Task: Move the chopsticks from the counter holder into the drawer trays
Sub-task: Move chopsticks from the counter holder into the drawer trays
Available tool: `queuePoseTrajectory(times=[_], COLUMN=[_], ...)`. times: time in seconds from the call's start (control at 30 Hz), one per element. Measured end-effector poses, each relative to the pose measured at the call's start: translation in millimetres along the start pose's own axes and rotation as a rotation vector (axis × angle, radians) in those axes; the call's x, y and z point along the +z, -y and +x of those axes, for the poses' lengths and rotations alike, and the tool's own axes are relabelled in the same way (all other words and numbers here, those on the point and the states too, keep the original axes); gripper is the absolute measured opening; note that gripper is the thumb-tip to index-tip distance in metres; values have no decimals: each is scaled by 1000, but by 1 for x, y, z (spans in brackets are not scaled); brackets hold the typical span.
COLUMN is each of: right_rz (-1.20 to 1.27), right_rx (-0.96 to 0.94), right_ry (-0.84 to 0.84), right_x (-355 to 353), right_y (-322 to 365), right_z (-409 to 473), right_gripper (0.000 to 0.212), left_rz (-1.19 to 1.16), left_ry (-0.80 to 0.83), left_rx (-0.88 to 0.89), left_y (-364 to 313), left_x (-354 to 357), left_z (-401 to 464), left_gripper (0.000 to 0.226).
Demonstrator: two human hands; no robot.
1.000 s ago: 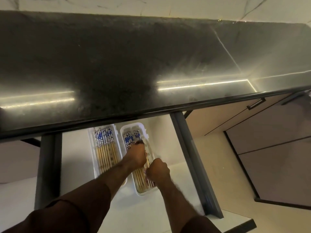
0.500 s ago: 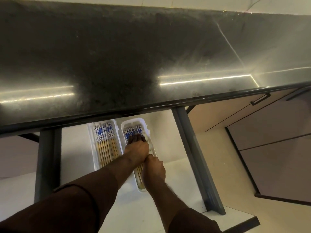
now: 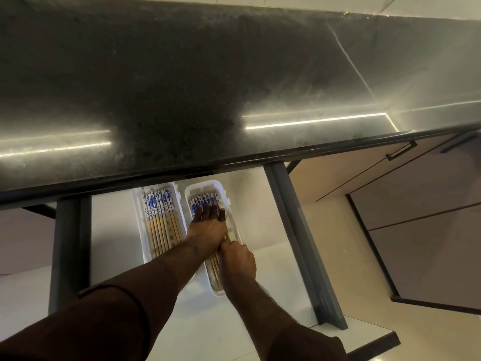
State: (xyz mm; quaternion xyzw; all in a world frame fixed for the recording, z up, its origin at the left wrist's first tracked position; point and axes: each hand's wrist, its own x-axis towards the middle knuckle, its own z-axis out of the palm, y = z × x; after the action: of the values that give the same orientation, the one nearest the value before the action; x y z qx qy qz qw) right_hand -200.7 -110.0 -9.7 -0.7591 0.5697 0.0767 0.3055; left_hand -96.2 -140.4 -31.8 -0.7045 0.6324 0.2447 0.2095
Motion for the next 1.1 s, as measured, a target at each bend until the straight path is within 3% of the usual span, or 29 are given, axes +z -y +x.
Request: queuePoseTrajectory(times=[0.3, 0.43, 0.6, 0.77, 0.9, 1.1], right_rz=[28, 4, -25, -126, -219, -131], right_rx=[14, 30, -20, -20, -43, 1], right_ry=[35, 78, 31, 35, 14, -54], right_x=[3, 6, 6, 7, 4, -20], right_y=[-3, -1, 1, -1, -1, 1], right_z=[-5, -4, -7, -9, -9, -5], right_gripper=[30, 34, 24, 36, 31, 28], left_rz=[58, 91, 127, 94, 65, 46], left_ry=[-71, -101, -124, -137, -161, -224], left_rx=[-28, -14, 18, 36, 52, 49], left_y=[-2, 0, 5, 7, 8, 10], left_x=[9, 10, 14, 15, 13, 6], left_z=[2, 3, 3, 2, -1, -12], left_gripper=[60, 66, 63, 55, 48, 52])
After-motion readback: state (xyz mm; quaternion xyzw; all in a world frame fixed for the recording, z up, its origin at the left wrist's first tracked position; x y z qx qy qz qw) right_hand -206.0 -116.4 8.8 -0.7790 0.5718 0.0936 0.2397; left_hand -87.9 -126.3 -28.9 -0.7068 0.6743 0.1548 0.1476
